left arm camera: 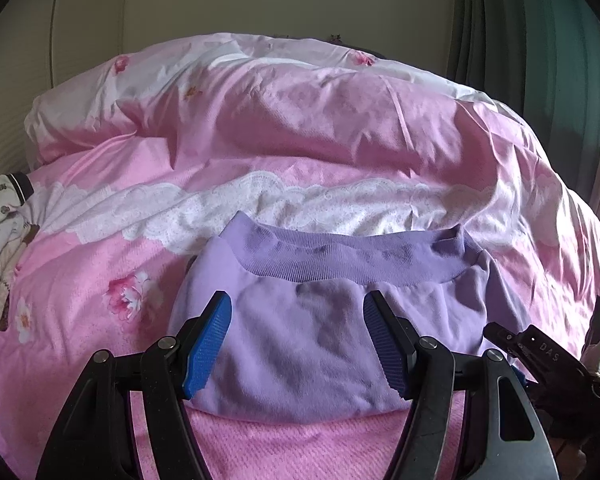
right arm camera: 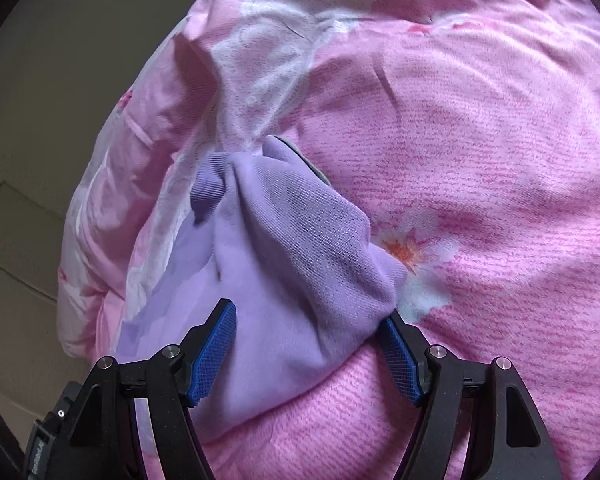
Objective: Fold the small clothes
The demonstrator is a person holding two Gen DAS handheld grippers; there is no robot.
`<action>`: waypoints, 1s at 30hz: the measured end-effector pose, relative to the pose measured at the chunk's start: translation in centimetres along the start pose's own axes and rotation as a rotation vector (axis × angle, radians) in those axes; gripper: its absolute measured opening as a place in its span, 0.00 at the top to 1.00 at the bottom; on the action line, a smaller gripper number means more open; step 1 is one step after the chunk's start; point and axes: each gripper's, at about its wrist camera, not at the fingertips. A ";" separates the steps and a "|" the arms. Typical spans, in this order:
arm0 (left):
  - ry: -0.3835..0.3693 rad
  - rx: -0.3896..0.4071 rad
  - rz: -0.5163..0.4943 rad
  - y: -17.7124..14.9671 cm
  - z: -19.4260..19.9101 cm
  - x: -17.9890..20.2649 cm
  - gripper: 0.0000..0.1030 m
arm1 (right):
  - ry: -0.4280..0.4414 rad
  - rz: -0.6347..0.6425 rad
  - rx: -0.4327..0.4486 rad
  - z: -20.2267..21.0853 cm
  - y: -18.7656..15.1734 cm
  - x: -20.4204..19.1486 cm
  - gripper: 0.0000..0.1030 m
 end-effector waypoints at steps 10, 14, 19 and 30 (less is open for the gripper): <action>0.006 -0.038 0.005 -1.3 -0.7 -0.7 0.34 | 0.134 -0.003 0.004 -0.2 0.4 0.1 0.31; 0.012 -0.047 0.017 -1.7 -0.7 -1.2 0.34 | 0.154 -0.010 -0.026 -0.8 0.5 0.9 0.54; 0.022 -0.045 0.014 -1.8 0.0 -1.5 0.34 | 0.138 -0.011 -0.029 -0.5 1.1 0.7 0.75; 0.054 -0.031 0.041 -2.5 2.7 -5.0 0.34 | 0.090 0.555 0.276 6.1 -3.5 -11.5 0.80</action>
Point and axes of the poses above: each gripper's, at about its wrist camera, not at the fingertips, and z roughly against the way its jaws point, x to its right, y to its top, and after that the axes turned 7 degrees about -z, right-handed
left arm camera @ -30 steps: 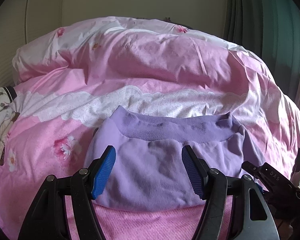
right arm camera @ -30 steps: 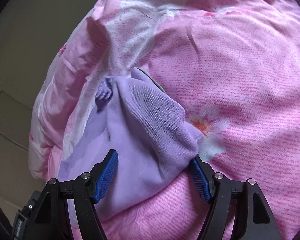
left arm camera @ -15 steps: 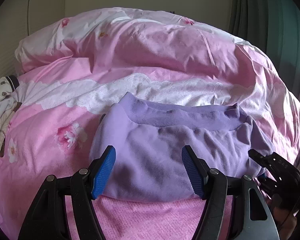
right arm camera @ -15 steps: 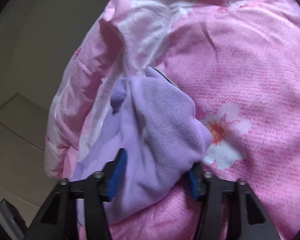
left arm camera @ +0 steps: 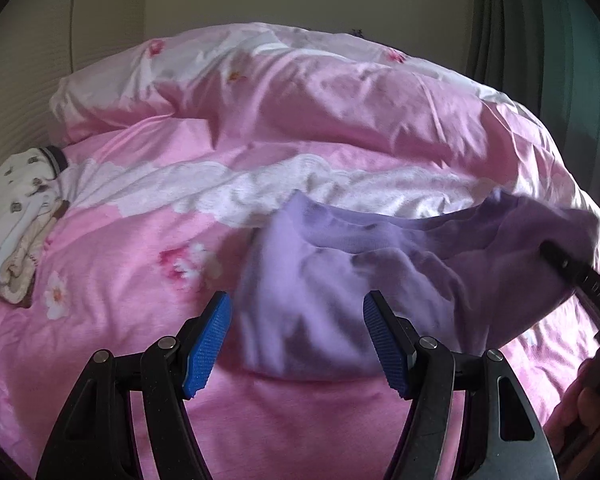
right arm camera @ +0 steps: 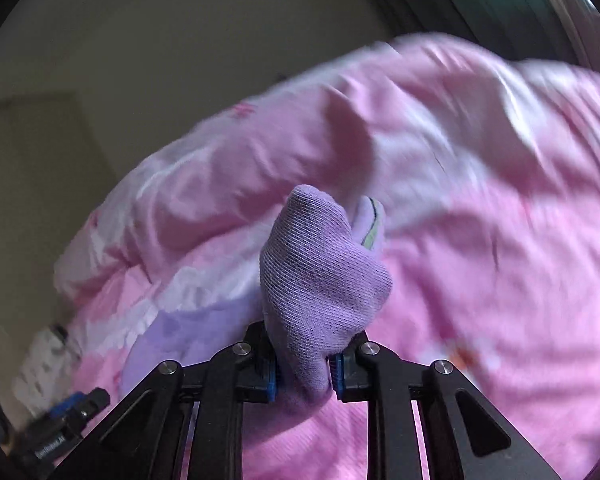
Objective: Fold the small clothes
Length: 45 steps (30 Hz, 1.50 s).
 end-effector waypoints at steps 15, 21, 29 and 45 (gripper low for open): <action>0.139 0.008 0.127 -2.8 3.8 -13.1 0.34 | 0.005 0.712 -0.129 -5.6 -11.3 -19.2 0.80; 0.135 0.002 0.147 -3.5 3.8 -15.5 0.34 | -0.002 0.812 -0.171 -5.4 -15.2 -20.5 0.80; 0.090 -0.017 0.121 -3.3 2.7 -14.7 0.34 | -0.006 0.848 -0.191 -5.2 -16.5 -19.8 0.56; -0.120 -0.019 -0.005 2.5 0.6 -7.3 0.40 | 0.152 0.470 -0.094 1.6 -8.0 -12.2 0.38</action>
Point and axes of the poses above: each gripper's, at about its wrist camera, not at the fingertips, and z roughly against the way its jaws point, x to its right, y to its top, and after that the axes turned 7 degrees about -z, right-handed
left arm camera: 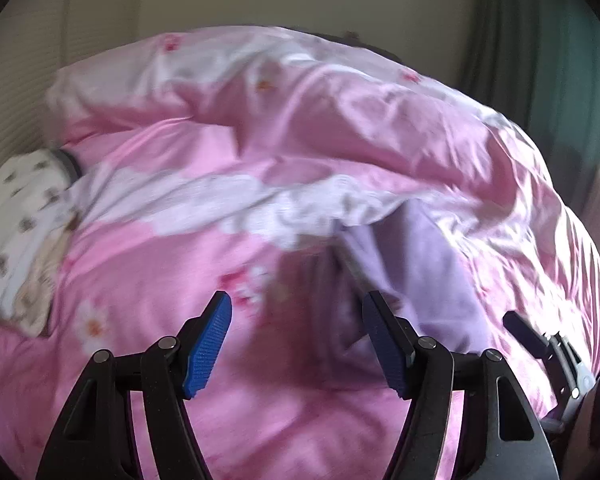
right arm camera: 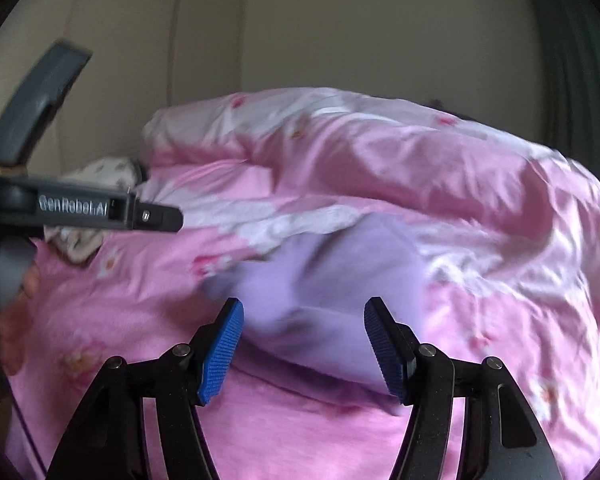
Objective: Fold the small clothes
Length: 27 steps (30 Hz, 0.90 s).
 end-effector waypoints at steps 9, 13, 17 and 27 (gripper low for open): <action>-0.132 -0.108 -0.073 3.3 -7.3 3.9 0.60 | -0.038 -0.142 -0.016 -1.2 0.4 5.4 0.38; -0.151 -0.178 -0.060 3.5 -10.4 4.0 0.70 | -0.036 -0.160 -0.018 -1.7 0.4 6.4 0.38; -0.133 -0.192 -0.051 2.9 -12.0 3.5 0.83 | -0.028 -0.172 -0.036 -2.5 0.0 7.1 0.38; -0.082 -0.124 -0.098 3.2 -9.8 3.9 0.84 | -0.014 -0.194 -0.061 -2.8 -0.8 7.8 0.38</action>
Point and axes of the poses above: each gripper's, at about its wrist camera, not at the fingertips, and z roughly against the way its jaws point, x to its right, y to its top, and after that the axes turned 7 degrees about -z, right-handed
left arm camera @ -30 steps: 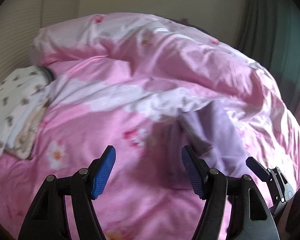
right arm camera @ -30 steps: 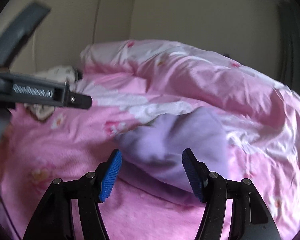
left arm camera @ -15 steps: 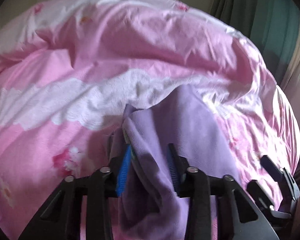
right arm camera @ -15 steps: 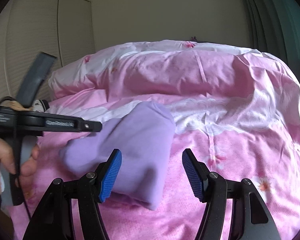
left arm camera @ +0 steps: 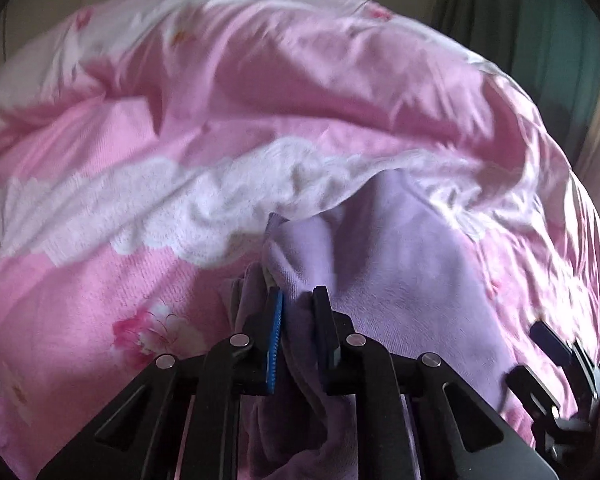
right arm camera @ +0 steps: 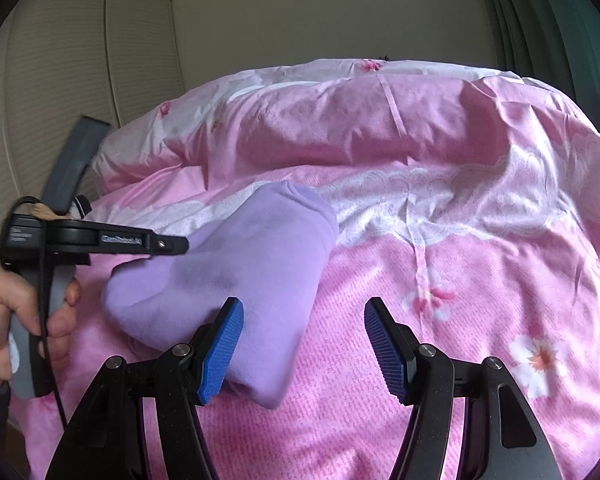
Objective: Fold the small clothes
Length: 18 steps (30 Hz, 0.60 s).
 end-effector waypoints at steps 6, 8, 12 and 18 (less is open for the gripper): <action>-0.004 0.040 -0.005 -1.4 3.3 1.5 0.82 | 0.029 0.018 0.001 1.0 0.4 -0.9 0.38; 0.022 0.050 -0.024 -2.1 4.1 2.2 0.81 | 0.030 0.037 -0.010 1.1 0.2 -1.4 0.38; 0.016 0.038 -0.023 -3.4 4.1 2.8 0.81 | 0.015 0.068 -0.054 0.7 -0.3 -2.0 0.38; 0.026 -0.018 0.023 -5.7 1.8 1.7 0.75 | -0.001 0.054 -0.157 -1.0 -1.8 -1.2 0.38</action>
Point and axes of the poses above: each gripper's, at about its wrist camera, not at the fingertips, and z roughly against the way its jaws point, x to its right, y to its top, and after that the axes turned 7 degrees about -z, right-handed
